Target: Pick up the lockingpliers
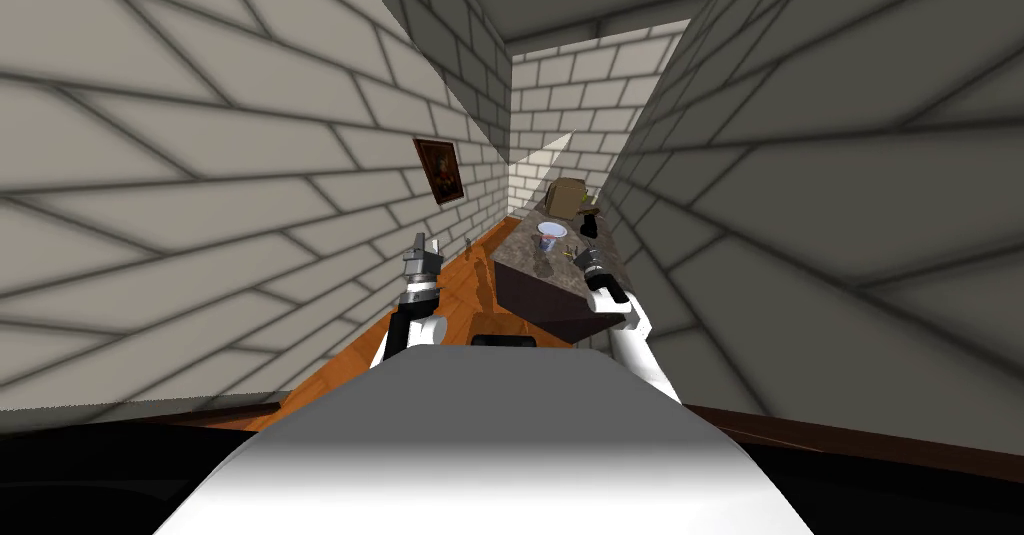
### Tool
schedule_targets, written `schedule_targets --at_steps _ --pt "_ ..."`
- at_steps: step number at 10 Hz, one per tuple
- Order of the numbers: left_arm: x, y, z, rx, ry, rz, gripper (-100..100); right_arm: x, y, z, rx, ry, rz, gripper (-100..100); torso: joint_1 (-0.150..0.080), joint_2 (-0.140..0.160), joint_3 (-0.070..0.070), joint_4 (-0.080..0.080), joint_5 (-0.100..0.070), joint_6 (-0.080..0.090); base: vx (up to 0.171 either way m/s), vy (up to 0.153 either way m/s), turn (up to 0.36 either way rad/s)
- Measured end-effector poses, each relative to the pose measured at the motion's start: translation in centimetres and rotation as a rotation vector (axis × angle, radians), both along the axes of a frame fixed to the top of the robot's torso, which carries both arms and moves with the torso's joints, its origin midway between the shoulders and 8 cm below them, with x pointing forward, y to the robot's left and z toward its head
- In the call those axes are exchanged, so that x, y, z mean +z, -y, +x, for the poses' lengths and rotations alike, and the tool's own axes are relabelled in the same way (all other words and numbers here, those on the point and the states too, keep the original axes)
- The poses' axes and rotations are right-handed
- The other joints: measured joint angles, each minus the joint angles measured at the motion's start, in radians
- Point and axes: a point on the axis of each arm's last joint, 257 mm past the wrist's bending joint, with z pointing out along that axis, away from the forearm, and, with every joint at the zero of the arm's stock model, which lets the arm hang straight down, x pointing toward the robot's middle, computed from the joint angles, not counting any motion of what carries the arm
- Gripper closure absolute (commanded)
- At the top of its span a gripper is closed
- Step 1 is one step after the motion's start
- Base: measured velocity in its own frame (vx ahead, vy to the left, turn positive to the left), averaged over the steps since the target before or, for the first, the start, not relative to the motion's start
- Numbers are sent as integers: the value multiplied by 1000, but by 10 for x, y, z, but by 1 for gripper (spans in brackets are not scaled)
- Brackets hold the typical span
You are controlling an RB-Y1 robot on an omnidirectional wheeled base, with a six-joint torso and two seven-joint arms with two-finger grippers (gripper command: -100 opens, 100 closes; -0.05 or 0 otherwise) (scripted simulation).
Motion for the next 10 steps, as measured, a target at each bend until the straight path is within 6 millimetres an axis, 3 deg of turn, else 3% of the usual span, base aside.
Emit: schedule_targets --at_steps 7,10 --pt "0 0 0 0 0 0 0 -34 78 28 -123 -183 127 -100 -2 0 0 0 0 1 6 55 61" --pt "0 0 0 0 0 0 0 -46 101 30 -177 -241 174 -100 -2 0 0 0 0 1 17 46 83"
